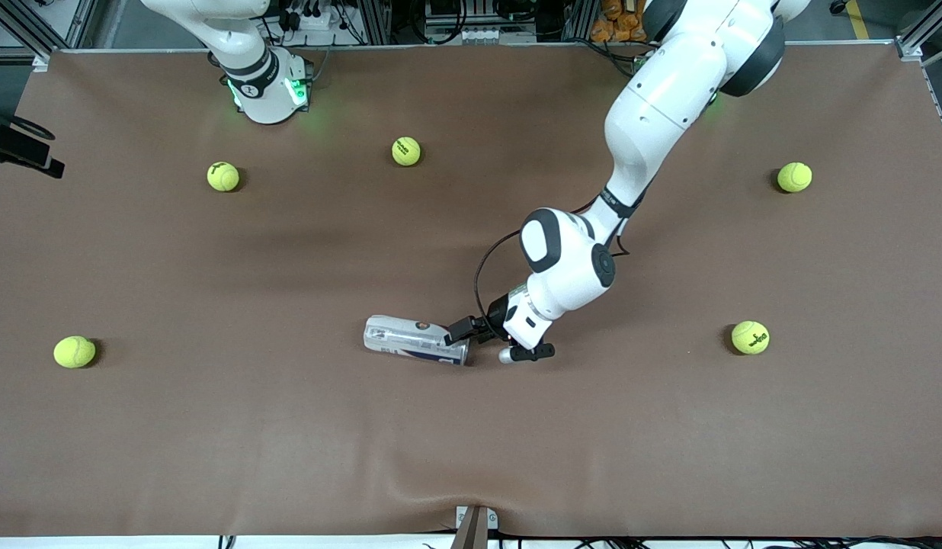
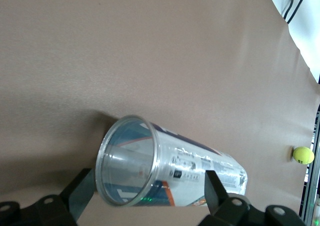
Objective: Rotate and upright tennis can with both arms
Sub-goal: 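Grasp the can's open end with the left gripper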
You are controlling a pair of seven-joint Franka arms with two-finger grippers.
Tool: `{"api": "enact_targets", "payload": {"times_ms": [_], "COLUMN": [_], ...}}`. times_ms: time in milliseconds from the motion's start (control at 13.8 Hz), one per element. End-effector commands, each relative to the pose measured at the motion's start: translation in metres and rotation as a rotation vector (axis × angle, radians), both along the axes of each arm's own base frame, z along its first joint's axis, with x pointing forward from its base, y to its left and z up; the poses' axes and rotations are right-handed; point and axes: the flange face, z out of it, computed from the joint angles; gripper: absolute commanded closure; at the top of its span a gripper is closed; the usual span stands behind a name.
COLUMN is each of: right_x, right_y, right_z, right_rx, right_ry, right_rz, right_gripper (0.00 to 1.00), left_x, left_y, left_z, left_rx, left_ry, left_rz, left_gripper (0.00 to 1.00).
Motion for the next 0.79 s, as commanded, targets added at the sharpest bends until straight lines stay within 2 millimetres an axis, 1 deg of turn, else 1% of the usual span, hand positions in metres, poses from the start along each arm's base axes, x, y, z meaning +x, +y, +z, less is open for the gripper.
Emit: {"api": "enact_targets", "payload": {"times_ms": [0, 144, 217, 506, 650, 722], "right_x": [-0.005, -0.009, -0.007, -0.008, -0.006, -0.005], "right_y": [0.005, 0.0, -0.004, 0.002, 0.007, 0.004], "right_z": [0.013, 0.011, 0.007, 0.009, 0.009, 0.008], "right_rx": [-0.004, 0.007, 0.012, 0.004, 0.003, -0.001], "right_ry": [-0.015, 0.015, 0.023, 0.017, 0.009, 0.011], "right_rz": [-0.002, -0.012, -0.011, -0.005, 0.004, -0.001], "right_gripper": [0.0, 0.0, 0.0, 0.0, 0.0, 0.0], "left_x": [0.004, 0.003, 0.004, 0.0, -0.006, -0.007], "left_y": [-0.013, -0.014, -0.014, -0.018, -0.022, -0.022], "left_z": [-0.001, -0.002, -0.001, 0.0, 0.0, 0.0], "left_rx": [-0.045, -0.061, -0.07, -0.096, -0.101, -0.099], "left_ry": [-0.014, 0.003, 0.007, 0.034, 0.048, 0.05], "left_rz": [0.017, 0.034, 0.043, 0.067, 0.072, 0.073], "left_gripper": [0.19, 0.24, 0.26, 0.4, 0.41, 0.41]}}
